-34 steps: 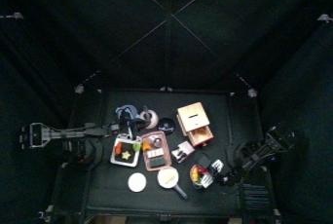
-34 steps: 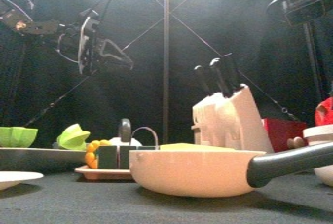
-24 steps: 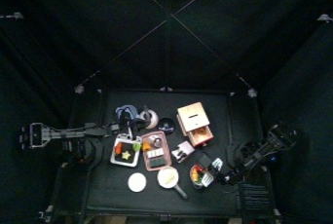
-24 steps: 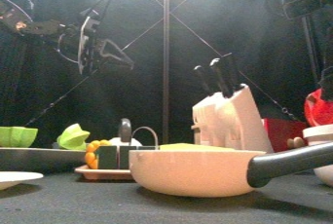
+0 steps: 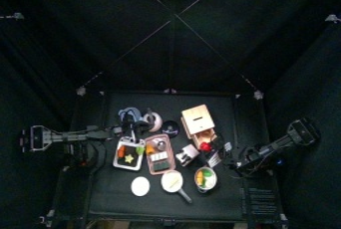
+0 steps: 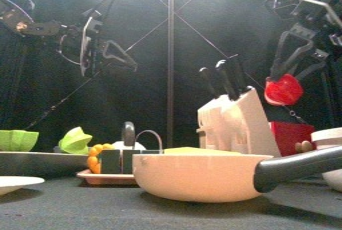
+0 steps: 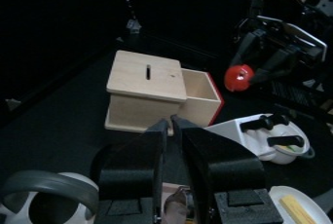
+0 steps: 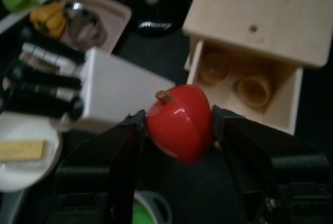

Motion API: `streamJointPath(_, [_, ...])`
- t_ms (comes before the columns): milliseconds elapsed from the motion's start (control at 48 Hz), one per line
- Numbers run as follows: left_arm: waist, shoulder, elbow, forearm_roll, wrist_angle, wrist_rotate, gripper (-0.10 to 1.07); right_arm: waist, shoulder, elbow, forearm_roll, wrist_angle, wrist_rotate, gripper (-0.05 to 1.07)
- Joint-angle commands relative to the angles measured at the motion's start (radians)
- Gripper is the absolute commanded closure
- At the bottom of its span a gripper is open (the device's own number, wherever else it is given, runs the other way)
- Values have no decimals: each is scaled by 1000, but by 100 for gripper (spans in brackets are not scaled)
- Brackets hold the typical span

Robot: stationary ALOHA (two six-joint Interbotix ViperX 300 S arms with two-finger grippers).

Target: Place apple in drawer

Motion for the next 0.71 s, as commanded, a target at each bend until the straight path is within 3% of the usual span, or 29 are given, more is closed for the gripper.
streamJointPath(0, [-3,-8,-11,0,-9,3,39,-57,-23,12,-21,-40,2,35])
streamJointPath(396, [-5,-3,-12,-3,-9,2,39,-161,-44,55,-37,-117,5,33])
streamJointPath(688, [-5,-3,-11,-5,-9,3,39,-183,-32,54,-40,-150,8,14])
